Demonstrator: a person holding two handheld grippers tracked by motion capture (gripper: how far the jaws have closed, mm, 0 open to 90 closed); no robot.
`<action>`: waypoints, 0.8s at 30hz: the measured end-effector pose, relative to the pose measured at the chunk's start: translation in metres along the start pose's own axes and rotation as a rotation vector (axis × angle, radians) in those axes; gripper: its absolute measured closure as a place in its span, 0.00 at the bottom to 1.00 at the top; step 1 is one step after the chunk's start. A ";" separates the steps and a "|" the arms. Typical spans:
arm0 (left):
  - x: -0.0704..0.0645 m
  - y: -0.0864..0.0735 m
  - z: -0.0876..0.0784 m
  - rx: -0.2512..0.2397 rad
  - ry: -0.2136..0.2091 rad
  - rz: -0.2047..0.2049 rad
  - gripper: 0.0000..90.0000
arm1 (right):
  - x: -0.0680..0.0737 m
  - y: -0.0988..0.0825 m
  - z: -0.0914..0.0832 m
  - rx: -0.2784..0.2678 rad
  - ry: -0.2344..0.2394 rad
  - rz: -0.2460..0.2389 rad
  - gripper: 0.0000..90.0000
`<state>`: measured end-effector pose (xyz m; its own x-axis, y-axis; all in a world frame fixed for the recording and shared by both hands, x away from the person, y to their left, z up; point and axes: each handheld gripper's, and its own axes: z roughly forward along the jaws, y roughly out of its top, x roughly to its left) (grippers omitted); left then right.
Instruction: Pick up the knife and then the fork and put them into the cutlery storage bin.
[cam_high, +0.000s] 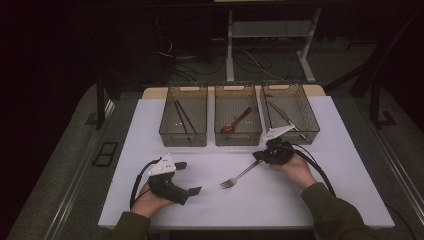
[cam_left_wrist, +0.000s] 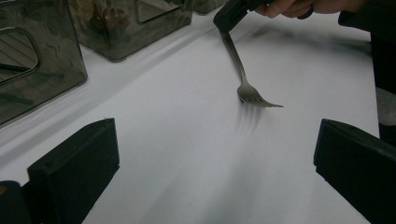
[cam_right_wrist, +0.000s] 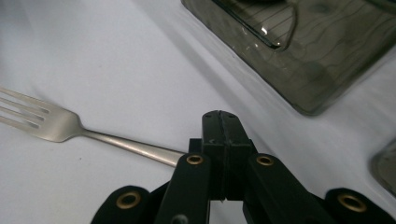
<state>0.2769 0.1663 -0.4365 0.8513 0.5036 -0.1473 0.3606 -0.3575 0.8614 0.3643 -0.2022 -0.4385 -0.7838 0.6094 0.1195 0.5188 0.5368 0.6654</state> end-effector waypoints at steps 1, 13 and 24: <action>0.000 0.000 0.000 0.000 0.000 -0.001 0.00 | 0.000 0.000 0.002 0.006 0.000 -0.002 0.99; 0.000 0.000 0.000 0.001 0.000 0.001 0.00 | 0.002 -0.001 0.006 0.050 0.007 -0.009 0.99; 0.000 0.000 -0.001 -0.001 -0.003 0.000 0.00 | 0.008 -0.004 -0.001 0.112 0.025 -0.045 0.99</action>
<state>0.2762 0.1667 -0.4360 0.8525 0.5011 -0.1487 0.3602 -0.3572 0.8618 0.3552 -0.2000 -0.4397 -0.8148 0.5690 0.1108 0.5167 0.6261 0.5840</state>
